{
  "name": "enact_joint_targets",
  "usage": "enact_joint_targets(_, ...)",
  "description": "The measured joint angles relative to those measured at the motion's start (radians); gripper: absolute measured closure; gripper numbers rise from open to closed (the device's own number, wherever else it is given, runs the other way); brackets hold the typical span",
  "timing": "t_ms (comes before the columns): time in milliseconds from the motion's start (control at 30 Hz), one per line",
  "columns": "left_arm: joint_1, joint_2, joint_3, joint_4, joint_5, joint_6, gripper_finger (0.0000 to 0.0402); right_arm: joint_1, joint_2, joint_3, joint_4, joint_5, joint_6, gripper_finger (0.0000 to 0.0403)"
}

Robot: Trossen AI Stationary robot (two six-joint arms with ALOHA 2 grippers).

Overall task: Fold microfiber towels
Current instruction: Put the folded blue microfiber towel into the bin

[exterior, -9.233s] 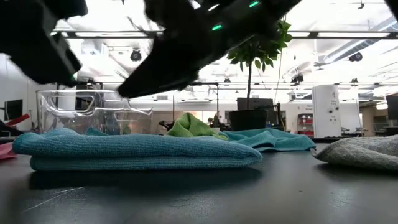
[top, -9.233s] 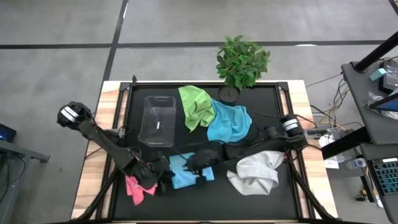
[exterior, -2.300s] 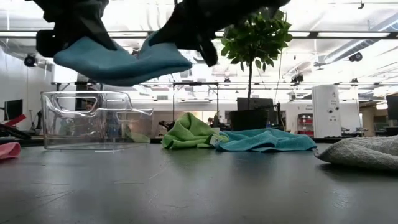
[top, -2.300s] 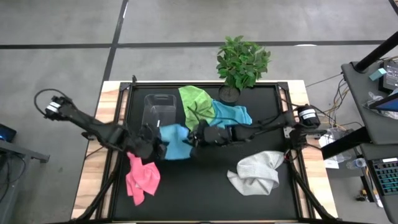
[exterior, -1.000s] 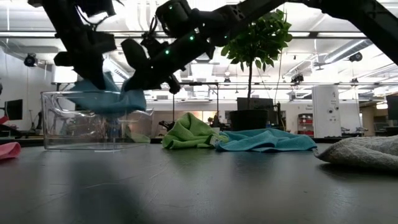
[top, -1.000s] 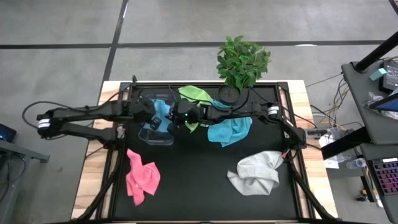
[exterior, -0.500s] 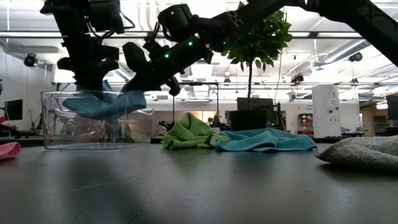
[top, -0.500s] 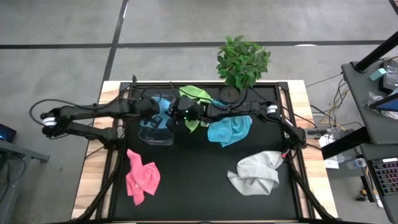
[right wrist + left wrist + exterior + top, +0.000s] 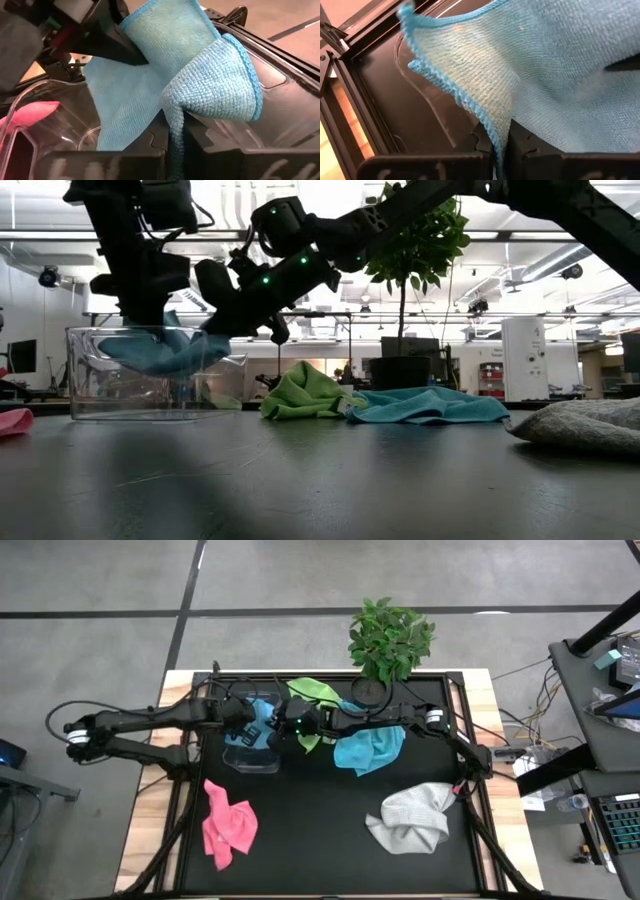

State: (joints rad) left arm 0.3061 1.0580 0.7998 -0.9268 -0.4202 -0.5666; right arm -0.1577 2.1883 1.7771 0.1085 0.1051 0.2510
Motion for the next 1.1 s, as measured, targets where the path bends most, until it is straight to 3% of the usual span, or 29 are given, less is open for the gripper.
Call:
enact_joint_targets(333,0.0,0.0,-0.002,-0.007,0.005,-0.002,0.0328,-0.002,0.0,-0.001,-0.03,0.0,0.0,0.0304)
enact_joint_targets(667,0.0,-0.002,-0.001,-0.008,0.034,-0.002,0.0263,-0.024,-0.002,-0.001,-0.12,0.002,0.0,0.0298)
enact_joint_targets(900,0.0,0.001,-0.002,0.013,0.049,0.011,0.0255,-0.026,-0.018,-0.001,-0.182,-0.001,0.0,0.0302)
enact_joint_targets(1100,0.0,0.031,-0.004,0.055,0.099,0.075,0.0272,-0.019,-0.088,-0.001,-0.248,-0.002,-0.086,0.0312)
